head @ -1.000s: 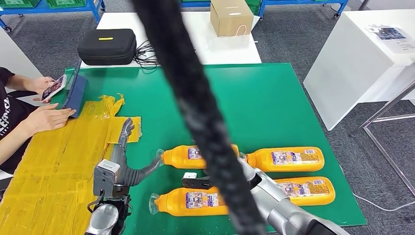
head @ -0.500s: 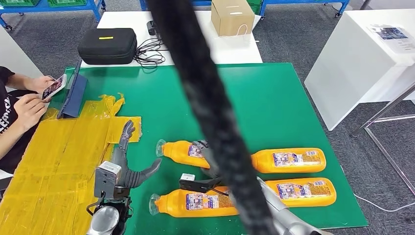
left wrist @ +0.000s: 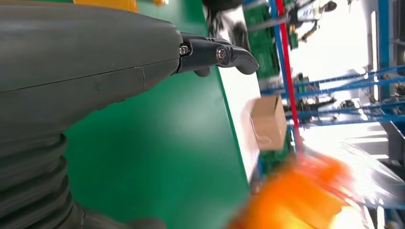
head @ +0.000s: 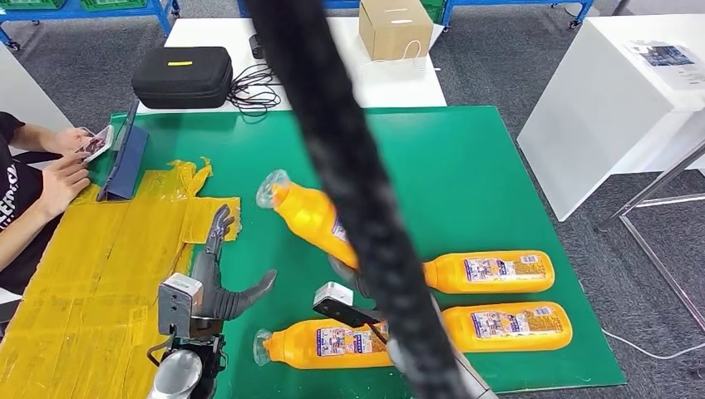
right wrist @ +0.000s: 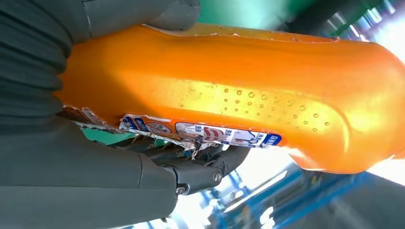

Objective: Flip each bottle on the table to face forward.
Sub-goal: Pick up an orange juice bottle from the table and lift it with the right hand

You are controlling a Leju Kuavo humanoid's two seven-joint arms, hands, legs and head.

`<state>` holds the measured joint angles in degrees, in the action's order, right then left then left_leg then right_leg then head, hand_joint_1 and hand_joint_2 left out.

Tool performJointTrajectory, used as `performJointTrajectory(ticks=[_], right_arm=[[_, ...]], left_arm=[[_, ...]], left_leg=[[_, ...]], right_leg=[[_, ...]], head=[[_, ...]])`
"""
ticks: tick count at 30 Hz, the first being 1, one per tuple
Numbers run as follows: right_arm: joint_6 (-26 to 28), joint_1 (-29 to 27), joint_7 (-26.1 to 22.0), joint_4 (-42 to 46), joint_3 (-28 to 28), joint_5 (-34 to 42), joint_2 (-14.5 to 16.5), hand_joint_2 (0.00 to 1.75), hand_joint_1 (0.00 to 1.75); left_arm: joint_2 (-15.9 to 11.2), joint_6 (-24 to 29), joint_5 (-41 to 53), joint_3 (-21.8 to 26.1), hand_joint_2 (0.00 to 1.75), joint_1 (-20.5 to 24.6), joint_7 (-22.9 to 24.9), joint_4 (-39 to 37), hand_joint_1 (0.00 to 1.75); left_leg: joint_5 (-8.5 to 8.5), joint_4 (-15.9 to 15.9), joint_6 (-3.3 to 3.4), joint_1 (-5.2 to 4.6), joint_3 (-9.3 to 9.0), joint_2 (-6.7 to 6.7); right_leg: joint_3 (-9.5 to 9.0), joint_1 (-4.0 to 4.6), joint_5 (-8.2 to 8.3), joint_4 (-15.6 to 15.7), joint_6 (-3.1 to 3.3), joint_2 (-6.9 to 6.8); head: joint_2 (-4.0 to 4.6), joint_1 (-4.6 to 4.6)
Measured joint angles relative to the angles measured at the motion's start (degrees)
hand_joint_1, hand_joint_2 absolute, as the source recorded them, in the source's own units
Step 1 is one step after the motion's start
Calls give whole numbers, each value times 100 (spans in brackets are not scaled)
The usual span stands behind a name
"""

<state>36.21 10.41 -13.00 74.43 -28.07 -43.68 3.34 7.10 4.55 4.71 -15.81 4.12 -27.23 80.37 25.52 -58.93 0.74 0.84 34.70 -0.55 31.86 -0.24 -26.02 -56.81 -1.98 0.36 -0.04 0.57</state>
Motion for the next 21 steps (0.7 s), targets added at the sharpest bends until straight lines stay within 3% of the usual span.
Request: performJointTrajectory(ticks=[5,14,21], right_arm=[[96,-251,-501,420,307,684,159,175,175],[88,-372,-617,598,454,835,243,175,174],[-168,-405,-966,611,443,1193,297,175,174]], left_arm=[[-32,-537,-442,-162,175,72,104,1,0],[-59,-663,-570,-274,175,115,146,2,0],[-73,-1325,-1328,-355,175,229,309,0,0]], left_leg=[[0,0,0,0,1,3],[0,0,0,0,0,3],[0,0,0,0,3,3]], right_leg=[[2,0,0,0,0,1],[2,0,0,0,0,1],[2,0,0,0,0,1]], head=[[0,1],[0,1],[0,0]])
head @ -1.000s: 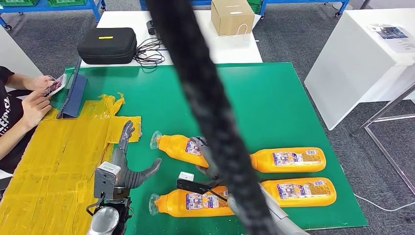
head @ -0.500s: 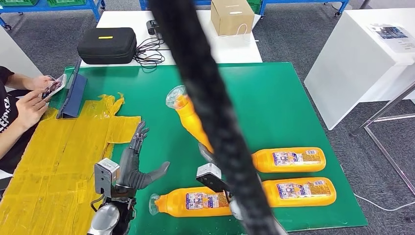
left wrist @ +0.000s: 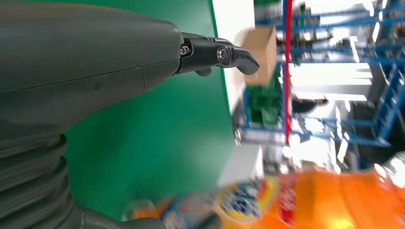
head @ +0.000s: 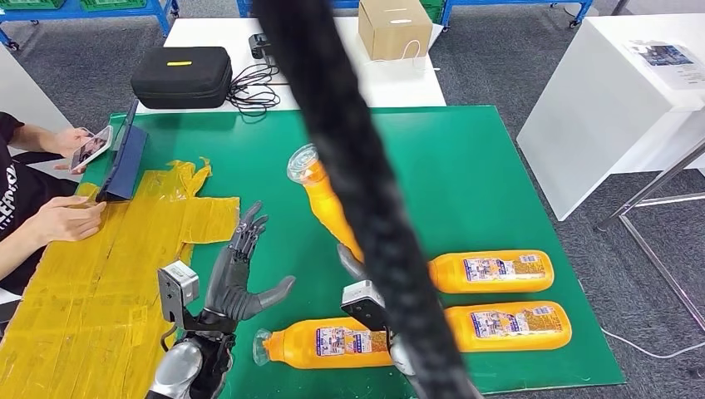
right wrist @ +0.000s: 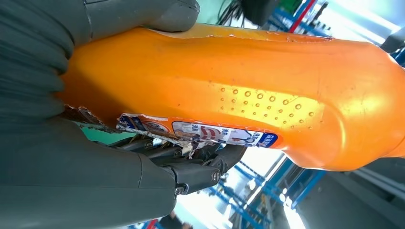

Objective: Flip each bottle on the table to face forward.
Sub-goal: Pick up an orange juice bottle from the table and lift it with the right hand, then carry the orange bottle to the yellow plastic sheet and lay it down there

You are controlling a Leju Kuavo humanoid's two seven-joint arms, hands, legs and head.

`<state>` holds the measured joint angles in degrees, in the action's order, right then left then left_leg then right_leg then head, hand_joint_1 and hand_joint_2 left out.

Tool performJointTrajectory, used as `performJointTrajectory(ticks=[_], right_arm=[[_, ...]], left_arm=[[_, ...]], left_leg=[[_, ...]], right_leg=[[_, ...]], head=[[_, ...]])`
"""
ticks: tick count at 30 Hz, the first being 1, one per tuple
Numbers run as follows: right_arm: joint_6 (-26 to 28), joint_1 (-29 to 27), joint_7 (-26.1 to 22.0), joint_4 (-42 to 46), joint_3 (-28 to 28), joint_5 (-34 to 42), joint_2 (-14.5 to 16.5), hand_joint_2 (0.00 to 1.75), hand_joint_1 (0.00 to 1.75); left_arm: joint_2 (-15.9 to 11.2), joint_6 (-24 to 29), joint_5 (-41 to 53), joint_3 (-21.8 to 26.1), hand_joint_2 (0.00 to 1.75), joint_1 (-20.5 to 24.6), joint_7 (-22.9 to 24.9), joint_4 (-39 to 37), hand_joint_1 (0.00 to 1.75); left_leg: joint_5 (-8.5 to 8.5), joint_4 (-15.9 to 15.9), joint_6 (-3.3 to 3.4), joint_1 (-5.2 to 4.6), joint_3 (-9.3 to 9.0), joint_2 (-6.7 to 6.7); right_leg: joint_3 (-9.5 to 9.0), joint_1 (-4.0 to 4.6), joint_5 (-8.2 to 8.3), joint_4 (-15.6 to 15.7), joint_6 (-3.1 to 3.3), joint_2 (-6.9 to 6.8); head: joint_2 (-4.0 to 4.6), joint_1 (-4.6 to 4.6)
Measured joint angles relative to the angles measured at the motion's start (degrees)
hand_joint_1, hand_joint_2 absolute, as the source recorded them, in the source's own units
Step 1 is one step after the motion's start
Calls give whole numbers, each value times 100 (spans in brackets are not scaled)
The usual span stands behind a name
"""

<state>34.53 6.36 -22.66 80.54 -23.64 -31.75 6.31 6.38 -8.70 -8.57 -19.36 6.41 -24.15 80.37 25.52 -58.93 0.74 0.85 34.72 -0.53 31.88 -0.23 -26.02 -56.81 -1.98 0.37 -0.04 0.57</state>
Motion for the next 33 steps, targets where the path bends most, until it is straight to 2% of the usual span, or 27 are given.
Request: performJointTrajectory(ticks=[4,7,15,24,25,28,29,33], right_arm=[[-444,20,-76,-49,-150,-1,5,175,175],[-671,79,-133,-209,-389,-227,3,175,175],[-863,362,-162,-861,-1059,-675,-8,175,175],[-865,550,-154,-1207,-1268,-716,-15,175,175],[-865,559,-154,-1227,-1276,-716,-15,175,175],[-865,574,-154,-1278,-1289,-716,-15,175,175],[-865,577,-154,-1291,-1290,-715,-15,175,175],[-863,596,-151,-1329,-1303,-707,-15,175,175]], left_arm=[[-22,-471,-499,-55,175,88,112,0,0],[-43,-636,-659,-89,175,179,181,-3,0],[-75,-757,-838,-175,175,334,259,-113,0],[-107,-754,-914,-169,175,341,255,-275,0],[-108,-754,-916,-169,175,343,255,-290,7],[-109,-754,-921,-168,175,349,254,-332,138],[-109,-751,-923,-167,175,350,253,-340,175],[-109,-720,-945,-162,175,350,248,-351,175]], left_leg=[[0,0,0,0,0,0],[0,0,0,1,0,0],[0,0,0,1,0,1],[0,0,0,0,0,1],[0,0,0,0,0,1],[0,0,0,1,0,1],[0,0,0,1,0,1],[0,0,0,1,0,1]], right_leg=[[0,0,0,0,0,0],[0,1,0,-1,0,0],[2,0,0,-2,0,0],[3,0,0,-1,0,1],[3,0,0,-1,0,1],[3,0,0,-2,0,1],[3,0,0,-2,0,1],[4,0,0,-2,0,1]], head=[[0,1],[0,1],[0,1],[0,1],[0,1],[0,1],[0,0],[0,0]])
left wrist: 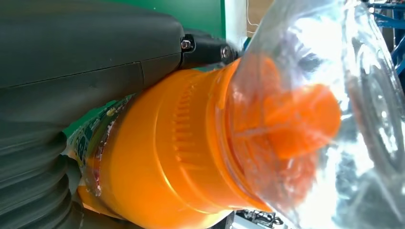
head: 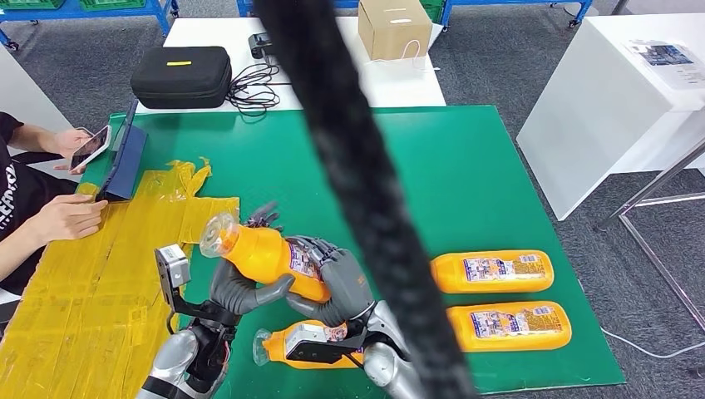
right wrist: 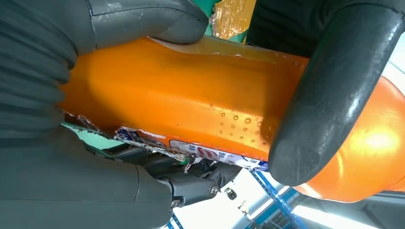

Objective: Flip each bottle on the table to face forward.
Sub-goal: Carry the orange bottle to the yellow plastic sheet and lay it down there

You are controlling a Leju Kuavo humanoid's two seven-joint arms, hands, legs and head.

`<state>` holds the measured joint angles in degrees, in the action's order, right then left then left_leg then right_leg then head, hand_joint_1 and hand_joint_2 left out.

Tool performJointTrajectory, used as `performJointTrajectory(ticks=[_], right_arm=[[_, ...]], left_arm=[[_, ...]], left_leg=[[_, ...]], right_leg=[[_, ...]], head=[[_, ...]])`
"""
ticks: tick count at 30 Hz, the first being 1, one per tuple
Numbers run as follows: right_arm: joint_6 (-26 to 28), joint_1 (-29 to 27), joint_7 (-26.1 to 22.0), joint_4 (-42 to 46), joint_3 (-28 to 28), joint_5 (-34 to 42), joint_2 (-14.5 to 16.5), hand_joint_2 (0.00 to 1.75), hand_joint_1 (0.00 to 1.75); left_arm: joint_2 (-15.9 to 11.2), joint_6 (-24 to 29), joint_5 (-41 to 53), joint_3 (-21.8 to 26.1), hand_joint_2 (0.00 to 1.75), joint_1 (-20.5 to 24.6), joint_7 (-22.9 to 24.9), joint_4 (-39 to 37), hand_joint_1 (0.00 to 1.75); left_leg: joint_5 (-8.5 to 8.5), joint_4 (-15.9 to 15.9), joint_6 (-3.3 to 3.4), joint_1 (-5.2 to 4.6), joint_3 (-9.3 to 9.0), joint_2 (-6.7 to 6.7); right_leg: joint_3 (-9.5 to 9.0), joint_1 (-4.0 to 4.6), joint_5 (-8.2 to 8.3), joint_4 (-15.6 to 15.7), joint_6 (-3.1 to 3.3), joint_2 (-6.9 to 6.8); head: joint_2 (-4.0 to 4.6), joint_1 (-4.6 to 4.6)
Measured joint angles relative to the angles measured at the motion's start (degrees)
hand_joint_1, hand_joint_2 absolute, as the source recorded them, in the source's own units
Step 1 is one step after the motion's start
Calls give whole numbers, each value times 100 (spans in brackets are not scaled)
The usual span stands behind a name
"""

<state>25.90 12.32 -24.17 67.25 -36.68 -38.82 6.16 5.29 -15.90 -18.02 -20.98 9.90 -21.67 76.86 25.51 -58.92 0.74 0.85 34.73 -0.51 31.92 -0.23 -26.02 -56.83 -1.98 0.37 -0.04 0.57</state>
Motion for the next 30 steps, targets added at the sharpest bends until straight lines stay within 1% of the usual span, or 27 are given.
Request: performJointTrajectory(ticks=[13,14,17,18,24,30], right_arm=[[121,-4,-11,-74,-85,107,0,175,175],[145,-8,-21,-74,-87,116,0,175,161],[223,-30,-77,-71,-89,169,0,175,31],[265,-47,-118,-61,-87,218,0,175,1],[638,-342,-478,364,-50,632,1,175,0],[691,-498,-533,840,-35,690,2,175,0]], left_arm=[[0,156,-23,10,175,3,-39,-40,175],[0,172,-22,10,175,4,-46,-40,175],[0,220,23,10,175,10,-80,-40,175],[0,244,63,10,175,16,-97,-40,175],[-23,463,303,15,175,69,-226,2,175],[-105,533,320,109,175,122,-218,19,175]], left_leg=[[0,0,0,0,0,0],[0,0,0,0,0,0],[0,0,0,0,0,0],[0,0,0,0,0,0],[0,0,0,0,4,0],[0,0,0,1,3,-2]], right_leg=[[0,0,0,0,0,0],[0,0,0,0,0,0],[0,0,0,0,0,0],[0,0,0,0,0,0],[1,0,0,0,0,0],[4,1,0,-1,0,-2]], head=[[0,1],[0,1],[0,1],[0,1],[0,3],[0,0]])
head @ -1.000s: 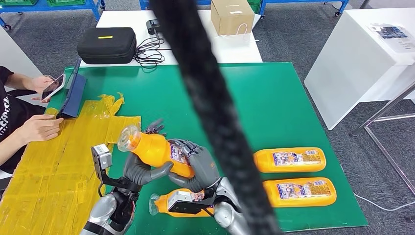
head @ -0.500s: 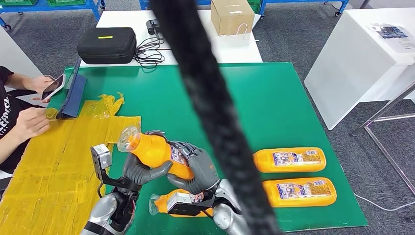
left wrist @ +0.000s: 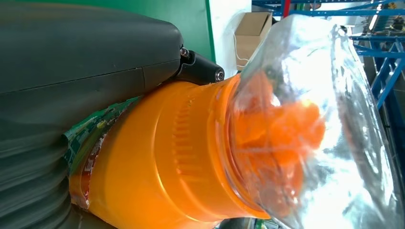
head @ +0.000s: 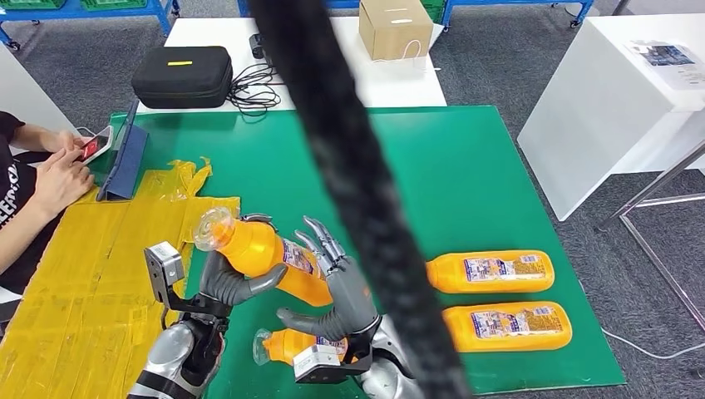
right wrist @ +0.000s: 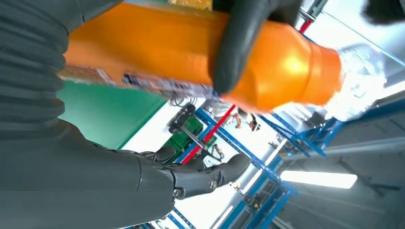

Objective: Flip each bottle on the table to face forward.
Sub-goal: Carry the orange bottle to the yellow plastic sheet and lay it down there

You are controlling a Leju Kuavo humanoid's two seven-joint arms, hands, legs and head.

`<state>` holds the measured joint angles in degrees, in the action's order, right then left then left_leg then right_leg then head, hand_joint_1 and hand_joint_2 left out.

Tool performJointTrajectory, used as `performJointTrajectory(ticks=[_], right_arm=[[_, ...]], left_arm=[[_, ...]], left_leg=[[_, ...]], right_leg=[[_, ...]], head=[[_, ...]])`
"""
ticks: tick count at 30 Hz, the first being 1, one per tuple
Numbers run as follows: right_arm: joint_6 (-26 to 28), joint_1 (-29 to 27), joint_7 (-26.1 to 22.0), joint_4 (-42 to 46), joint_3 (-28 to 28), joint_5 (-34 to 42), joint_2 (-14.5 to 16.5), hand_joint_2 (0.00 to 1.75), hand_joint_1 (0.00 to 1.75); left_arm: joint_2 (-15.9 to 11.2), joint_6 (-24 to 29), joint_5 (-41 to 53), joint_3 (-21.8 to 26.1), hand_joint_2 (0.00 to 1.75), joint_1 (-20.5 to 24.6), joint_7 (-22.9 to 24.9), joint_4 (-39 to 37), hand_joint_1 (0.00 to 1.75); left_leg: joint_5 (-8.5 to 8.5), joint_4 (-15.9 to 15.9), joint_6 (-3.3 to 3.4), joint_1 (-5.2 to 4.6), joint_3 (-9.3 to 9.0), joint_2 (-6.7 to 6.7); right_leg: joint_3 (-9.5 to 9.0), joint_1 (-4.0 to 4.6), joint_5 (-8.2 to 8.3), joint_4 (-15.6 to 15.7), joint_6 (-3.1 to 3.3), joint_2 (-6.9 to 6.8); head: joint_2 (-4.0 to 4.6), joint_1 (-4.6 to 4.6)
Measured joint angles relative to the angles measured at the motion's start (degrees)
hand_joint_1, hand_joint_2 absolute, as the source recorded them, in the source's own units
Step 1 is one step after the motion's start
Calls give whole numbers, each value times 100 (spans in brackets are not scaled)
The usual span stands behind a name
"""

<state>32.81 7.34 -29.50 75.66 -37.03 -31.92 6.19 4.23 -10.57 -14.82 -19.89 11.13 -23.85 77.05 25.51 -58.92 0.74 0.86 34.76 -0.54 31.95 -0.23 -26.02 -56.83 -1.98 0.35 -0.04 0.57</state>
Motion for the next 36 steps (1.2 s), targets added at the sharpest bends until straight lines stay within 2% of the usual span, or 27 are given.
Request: performJointTrajectory(ticks=[5,10,13,16,19,21,24,29,33,36], right_arm=[[56,-54,-43,148,7,7,0,175,0],[607,-214,-413,502,163,-164,11,175,0],[688,-377,-437,860,379,-405,17,175,0],[701,-548,-431,1190,613,-539,17,175,0],[703,-782,-352,1589,834,-685,3,175,0],[706,-875,-276,1786,927,-753,-21,175,0],[708,-962,-156,1982,1016,-874,-48,175,0],[698,-1078,227,2234,1120,-992,-126,175,0],[543,-1152,534,2367,1214,-1131,-224,175,0],[319,-1198,701,2438,1284,-1157,-309,175,0]], left_arm=[[-27,16,7,3,175,7,-5,0,175],[-94,218,308,75,175,20,-125,66,175],[-223,762,1059,194,175,53,-215,191,175],[-444,1625,2522,292,175,108,-131,323,175],[-801,2321,4634,316,175,219,291,416,175],[-1007,2472,5507,322,175,286,502,426,175],[-1237,2487,6189,302,175,353,868,421,175],[-1607,2646,7919,285,175,379,1750,276,175],[-1786,2798,9057,315,175,296,2395,61,175],[-1849,2877,9592,385,175,214,2668,-149,175]], left_leg=[[0,0,0,0,0,2],[0,0,0,-1,1,2],[0,0,0,0,1,3],[0,0,0,2,0,1],[-1,1,-1,8,0,3],[-1,1,-1,9,0,6],[-1,1,-2,10,0,5],[-1,1,-3,9,0,11],[-1,1,-3,9,1,8],[-1,1,-3,9,1,8]], right_leg=[[0,-1,0,0,0,1],[0,-1,0,-1,0,1],[1,1,0,-1,0,1],[2,4,0,-1,0,1],[2,8,0,-3,1,1],[3,8,0,-4,2,2],[3,8,0,-4,2,2],[4,7,0,-4,2,6],[3,8,0,-4,2,6],[4,8,0,-4,2,6]], head=[[0,0],[0,0],[0,0],[0,0],[0,0],[0,0],[0,0],[0,1],[0,0],[0,1]])
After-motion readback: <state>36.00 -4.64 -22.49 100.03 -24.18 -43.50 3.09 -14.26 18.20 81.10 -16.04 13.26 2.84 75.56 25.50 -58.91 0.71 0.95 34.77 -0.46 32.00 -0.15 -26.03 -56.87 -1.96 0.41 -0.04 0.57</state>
